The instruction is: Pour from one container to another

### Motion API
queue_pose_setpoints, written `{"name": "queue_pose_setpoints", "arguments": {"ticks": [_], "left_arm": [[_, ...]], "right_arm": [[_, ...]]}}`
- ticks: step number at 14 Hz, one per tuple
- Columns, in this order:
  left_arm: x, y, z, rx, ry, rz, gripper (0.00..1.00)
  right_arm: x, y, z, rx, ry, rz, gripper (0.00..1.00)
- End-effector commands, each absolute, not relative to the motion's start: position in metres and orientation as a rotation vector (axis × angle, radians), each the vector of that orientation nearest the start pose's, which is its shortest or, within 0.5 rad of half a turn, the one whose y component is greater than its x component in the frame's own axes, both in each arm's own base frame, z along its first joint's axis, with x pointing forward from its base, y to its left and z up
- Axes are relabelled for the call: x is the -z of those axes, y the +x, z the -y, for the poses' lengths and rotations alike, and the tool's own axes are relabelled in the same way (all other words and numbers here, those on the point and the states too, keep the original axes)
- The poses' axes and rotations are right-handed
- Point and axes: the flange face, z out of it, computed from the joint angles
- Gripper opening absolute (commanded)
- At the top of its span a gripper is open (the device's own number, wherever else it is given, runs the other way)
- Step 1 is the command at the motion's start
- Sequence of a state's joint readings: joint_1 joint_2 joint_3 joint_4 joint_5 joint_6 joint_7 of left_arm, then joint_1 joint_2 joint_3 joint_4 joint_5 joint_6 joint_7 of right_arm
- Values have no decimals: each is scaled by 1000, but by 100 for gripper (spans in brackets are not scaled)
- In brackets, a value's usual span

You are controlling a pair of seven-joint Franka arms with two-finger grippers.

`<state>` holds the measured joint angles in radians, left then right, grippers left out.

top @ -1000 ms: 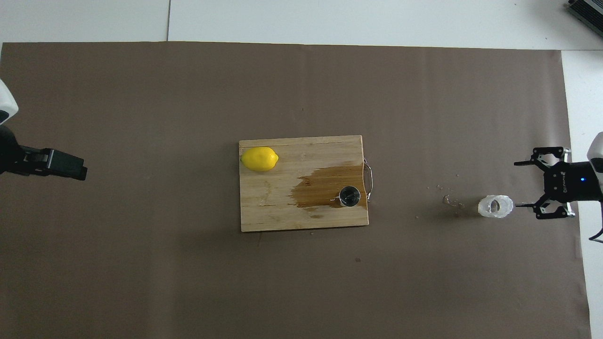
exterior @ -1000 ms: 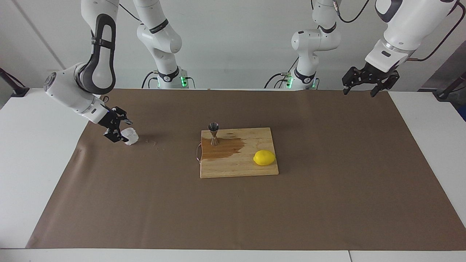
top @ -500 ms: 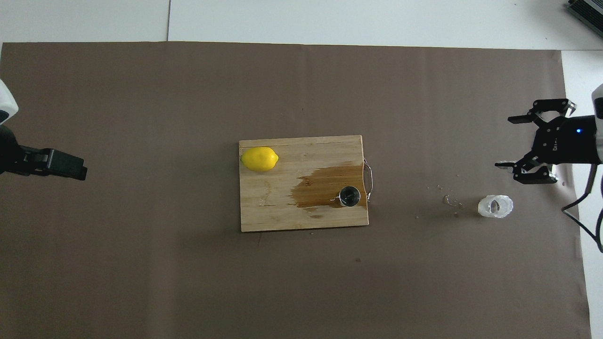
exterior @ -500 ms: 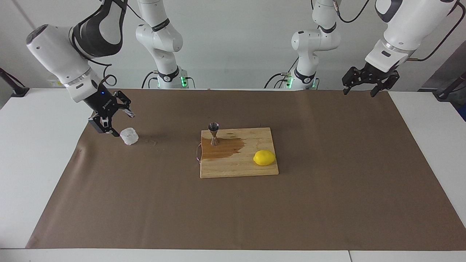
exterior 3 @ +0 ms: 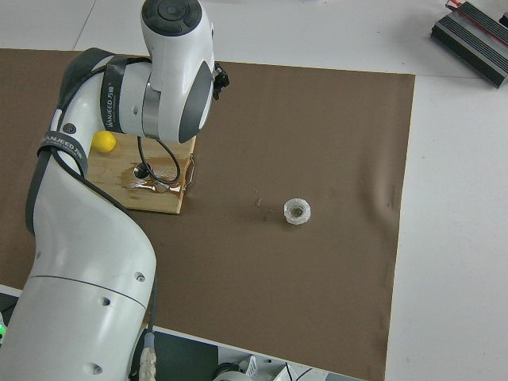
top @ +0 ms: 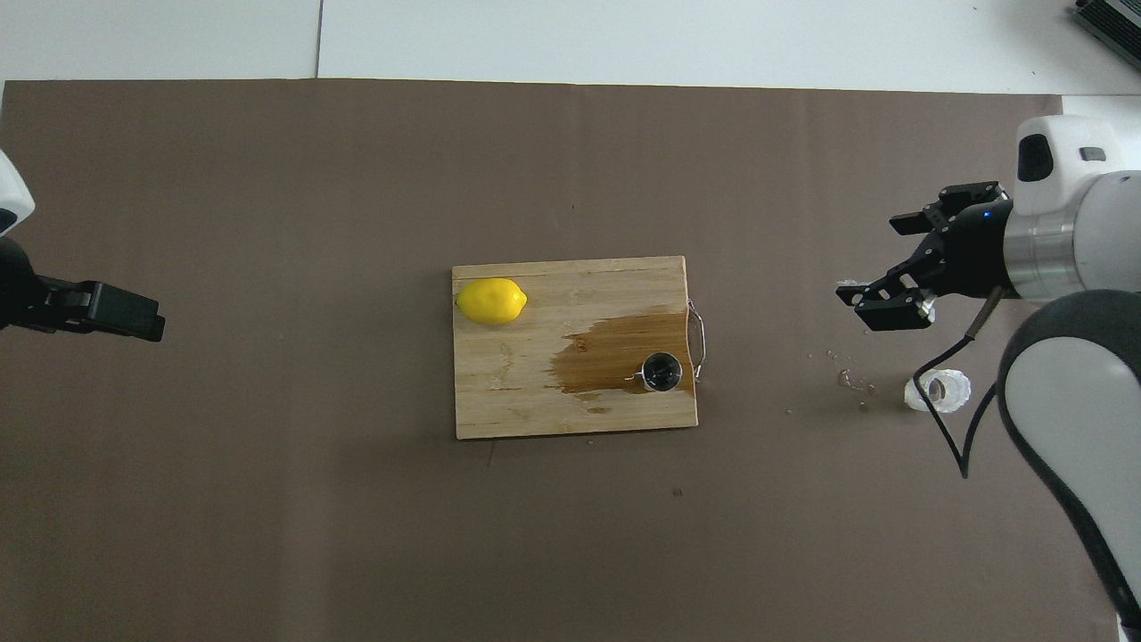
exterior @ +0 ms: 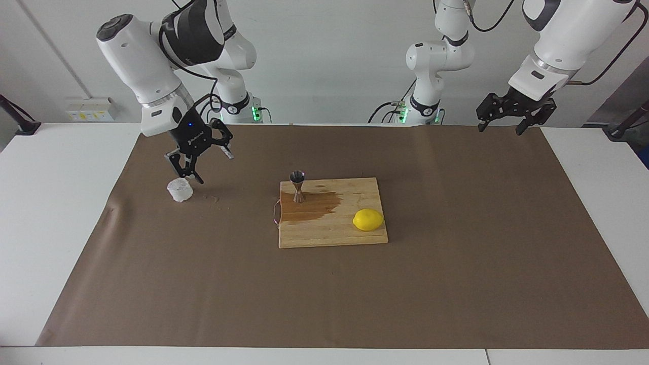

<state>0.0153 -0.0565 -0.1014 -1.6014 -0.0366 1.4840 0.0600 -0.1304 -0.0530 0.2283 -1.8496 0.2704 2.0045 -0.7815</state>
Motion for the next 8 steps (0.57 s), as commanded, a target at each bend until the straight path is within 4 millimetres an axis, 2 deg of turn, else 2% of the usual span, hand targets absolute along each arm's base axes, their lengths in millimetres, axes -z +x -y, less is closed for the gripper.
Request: {"name": "queue_pose_setpoints", "arguments": {"ticks": [1,5,8], "left_arm": [[-635,519,50,-105,-3143,-218,100],[-635,519,50,-105,-3143,-218,100],[-635,519,50,-105,-3143,-218,100]], "right_arm": [[-584,549,-88,415,-2855,953,100],[-614,536,-96,431,-3025,614,100],[-648,541,-92,479,-3125,352,100]]}}
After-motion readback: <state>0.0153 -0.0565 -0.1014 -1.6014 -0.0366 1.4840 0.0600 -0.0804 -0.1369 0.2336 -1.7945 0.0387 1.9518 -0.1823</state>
